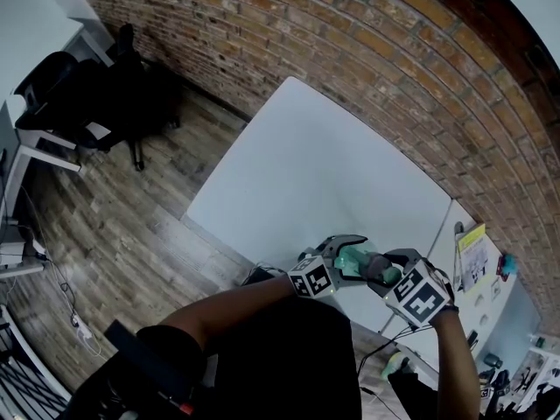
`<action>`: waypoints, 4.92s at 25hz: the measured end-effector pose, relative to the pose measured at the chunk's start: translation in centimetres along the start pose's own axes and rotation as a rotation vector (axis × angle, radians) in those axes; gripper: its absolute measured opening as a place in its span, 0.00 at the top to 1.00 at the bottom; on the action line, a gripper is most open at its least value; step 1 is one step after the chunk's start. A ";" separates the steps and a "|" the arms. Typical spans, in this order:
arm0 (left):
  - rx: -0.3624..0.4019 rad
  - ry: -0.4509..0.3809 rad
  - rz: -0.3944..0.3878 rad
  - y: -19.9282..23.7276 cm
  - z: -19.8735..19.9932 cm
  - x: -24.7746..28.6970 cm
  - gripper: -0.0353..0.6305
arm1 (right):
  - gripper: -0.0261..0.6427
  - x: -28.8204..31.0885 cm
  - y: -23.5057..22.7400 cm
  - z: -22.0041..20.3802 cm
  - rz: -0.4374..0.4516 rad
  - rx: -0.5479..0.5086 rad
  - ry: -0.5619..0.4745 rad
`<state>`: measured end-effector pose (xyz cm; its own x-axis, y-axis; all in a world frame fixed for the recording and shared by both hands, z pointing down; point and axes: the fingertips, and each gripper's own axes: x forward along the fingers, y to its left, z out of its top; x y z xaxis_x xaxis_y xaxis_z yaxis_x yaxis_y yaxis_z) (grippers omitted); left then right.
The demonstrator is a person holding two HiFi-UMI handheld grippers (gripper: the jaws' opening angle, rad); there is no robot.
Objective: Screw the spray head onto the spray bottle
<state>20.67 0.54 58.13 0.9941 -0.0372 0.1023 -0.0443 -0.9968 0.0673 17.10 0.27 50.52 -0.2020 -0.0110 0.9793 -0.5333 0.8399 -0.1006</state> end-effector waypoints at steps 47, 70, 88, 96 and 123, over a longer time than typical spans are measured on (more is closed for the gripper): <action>-0.006 -0.005 0.005 0.0 0.0 0.2 0.31 | 0.57 0.0 0.6 -0.6 -0.059 -0.583 0.218; -0.012 -0.002 0.003 0.1 0.1 0.0 0.31 | 0.57 -0.1 -0.4 0.0 -0.028 0.151 -0.036; -0.014 0.007 -0.006 0.0 -0.2 0.0 0.31 | 0.57 -1.4 0.6 1.3 -0.048 -0.060 -0.053; -0.011 0.004 -0.007 -0.1 -0.1 0.2 0.31 | 0.57 -0.2 0.3 0.0 -0.119 -0.287 0.127; -0.014 -0.010 -0.001 0.0 -0.2 0.1 0.31 | 0.57 0.0 -0.8 0.0 -0.065 0.234 -0.049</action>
<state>20.73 0.55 58.36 0.9950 -0.0366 0.0924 -0.0442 -0.9957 0.0814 17.54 -0.36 50.56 -0.1981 -0.0918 0.9759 -0.7209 0.6882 -0.0816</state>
